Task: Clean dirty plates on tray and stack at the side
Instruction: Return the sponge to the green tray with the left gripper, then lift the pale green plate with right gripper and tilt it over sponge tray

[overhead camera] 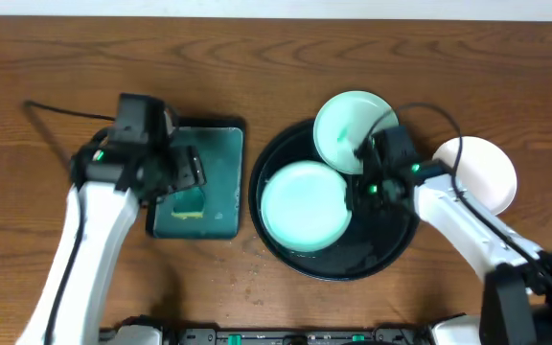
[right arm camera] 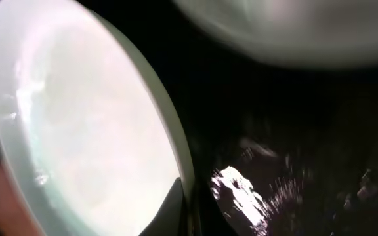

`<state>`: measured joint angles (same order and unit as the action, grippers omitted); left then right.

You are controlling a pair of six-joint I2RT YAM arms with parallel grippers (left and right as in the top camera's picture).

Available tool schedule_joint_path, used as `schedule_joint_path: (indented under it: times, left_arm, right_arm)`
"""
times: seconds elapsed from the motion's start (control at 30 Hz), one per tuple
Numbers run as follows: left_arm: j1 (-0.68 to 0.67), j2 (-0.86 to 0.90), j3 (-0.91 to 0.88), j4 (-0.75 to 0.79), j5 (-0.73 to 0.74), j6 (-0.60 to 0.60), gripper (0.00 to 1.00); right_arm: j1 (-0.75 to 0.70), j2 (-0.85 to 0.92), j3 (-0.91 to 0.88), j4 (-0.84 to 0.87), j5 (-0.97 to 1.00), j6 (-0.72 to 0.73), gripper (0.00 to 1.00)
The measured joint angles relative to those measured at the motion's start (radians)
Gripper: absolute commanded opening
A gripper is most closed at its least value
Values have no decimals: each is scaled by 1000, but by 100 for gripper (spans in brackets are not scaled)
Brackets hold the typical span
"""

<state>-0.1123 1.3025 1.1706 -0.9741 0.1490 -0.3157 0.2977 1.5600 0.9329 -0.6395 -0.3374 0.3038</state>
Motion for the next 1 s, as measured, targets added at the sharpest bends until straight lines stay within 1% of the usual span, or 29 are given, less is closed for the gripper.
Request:
schedule_joint_path:
  times: [0.1, 0.17, 0.23, 0.3, 0.47, 0.6, 0.7, 0.8, 0.93, 1.0]
  left_arm:
    - [0, -85, 0, 0, 3, -1, 80]
    - [0, -119, 0, -1, 3, -1, 80]
    - [0, -142, 0, -2, 3, -1, 80]
    - [0, -155, 0, -2, 3, 0, 80]
    - [0, -160, 0, -2, 3, -1, 81]
    - [0, -160, 0, -3, 3, 0, 80]
    - [0, -160, 0, -3, 3, -1, 80]
    - [0, -160, 0, -3, 3, 0, 81]
    - [0, -160, 0, -3, 3, -1, 81]
    - [0, -160, 0, -3, 3, -1, 81]
  right_arm:
    - [3, -29, 157, -48, 4, -1, 1]
    - [10, -40, 238, -45, 16, -1, 1]
    - [30, -48, 298, -11, 42, -1, 1]
    - [68, -49, 325, 74, 69, -2, 1]
    - [201, -7, 332, 304, 114, -1, 1]
    - [323, 92, 333, 452, 213, -7, 1]
    - [404, 185, 333, 543, 337, -55, 1]
    - [458, 237, 331, 595, 452, -129, 1]
    - [515, 229, 330, 651, 587, -239, 1]
    - [541, 209, 330, 653, 644, -290, 1]
